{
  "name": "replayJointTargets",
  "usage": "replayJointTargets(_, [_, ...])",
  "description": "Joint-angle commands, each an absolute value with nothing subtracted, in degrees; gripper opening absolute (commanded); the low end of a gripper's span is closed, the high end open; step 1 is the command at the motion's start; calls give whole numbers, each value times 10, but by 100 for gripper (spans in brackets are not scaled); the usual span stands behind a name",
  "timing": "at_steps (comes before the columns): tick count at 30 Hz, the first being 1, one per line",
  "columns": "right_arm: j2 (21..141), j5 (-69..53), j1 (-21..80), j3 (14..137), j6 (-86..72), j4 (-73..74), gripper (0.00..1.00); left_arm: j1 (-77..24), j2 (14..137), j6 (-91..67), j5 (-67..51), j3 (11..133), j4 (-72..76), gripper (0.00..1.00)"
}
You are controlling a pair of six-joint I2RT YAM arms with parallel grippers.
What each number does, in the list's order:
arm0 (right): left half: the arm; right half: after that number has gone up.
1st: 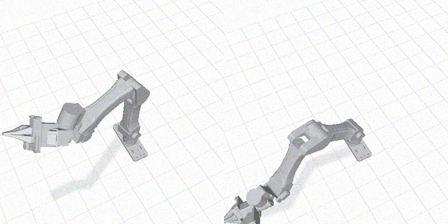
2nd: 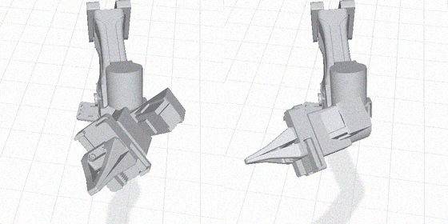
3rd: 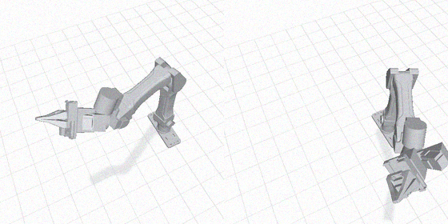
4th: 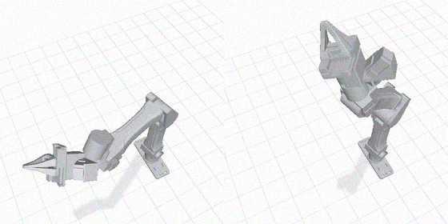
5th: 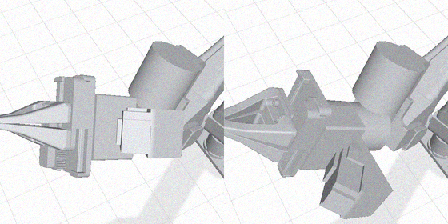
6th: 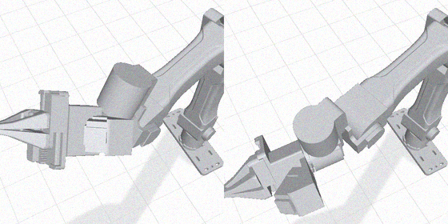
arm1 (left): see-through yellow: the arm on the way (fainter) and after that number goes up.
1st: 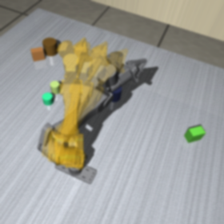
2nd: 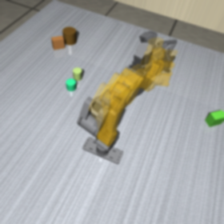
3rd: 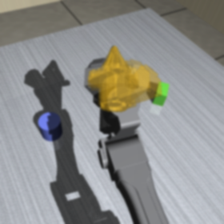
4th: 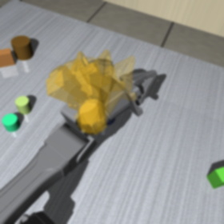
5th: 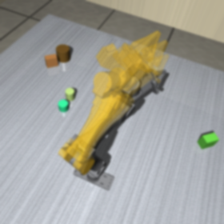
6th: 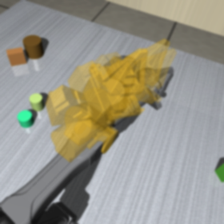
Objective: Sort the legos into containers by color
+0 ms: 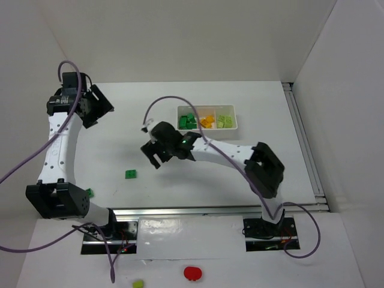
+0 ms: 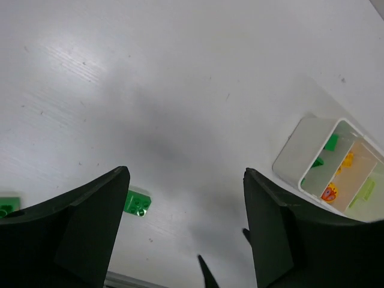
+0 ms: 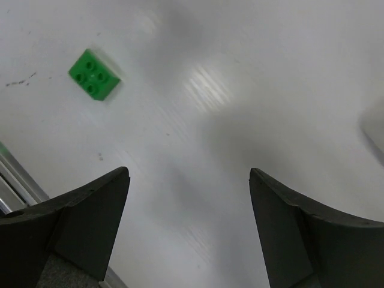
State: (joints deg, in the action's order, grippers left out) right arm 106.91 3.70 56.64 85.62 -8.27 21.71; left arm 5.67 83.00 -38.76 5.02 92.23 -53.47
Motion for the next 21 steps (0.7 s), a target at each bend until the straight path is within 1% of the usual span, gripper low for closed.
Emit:
replayJointTargets(1, [1154,-25,592,938,23,184,89,94,835,-362,48,941,-594,88])
replayJointTargets(2, [1175,-33,599,978,33,198,91,104,835,-362,41,947,-594,100])
replayJointTargets(4, [1228,-52,613,1009,51,205,93,121,835,-349,22,953,-594,100])
replayJointTargets(7, [1272,-72,619,1036,46,199,96,137,835,-344,-2,960,-594,100])
replayJointTargets(9, [1290,-72,626,1049,54,199,96,142,835,-344,-18,952,-587,100])
replayJointTargets(10, [1299,-64,632,1059,54,199,97,142,835,-344,-25,952,-587,100])
replayJointTargets(16, [1372,-69,637,1120,59,203,97,148,841,-333,-61,940,-581,100])
replayJointTargets(17, [1377,-62,642,1120,59,203,96,148,841,-333,-62,934,-581,100])
replayJointTargets(21, [1403,-41,642,1133,37,190,81,148,841,-333,-81,914,-570,100])
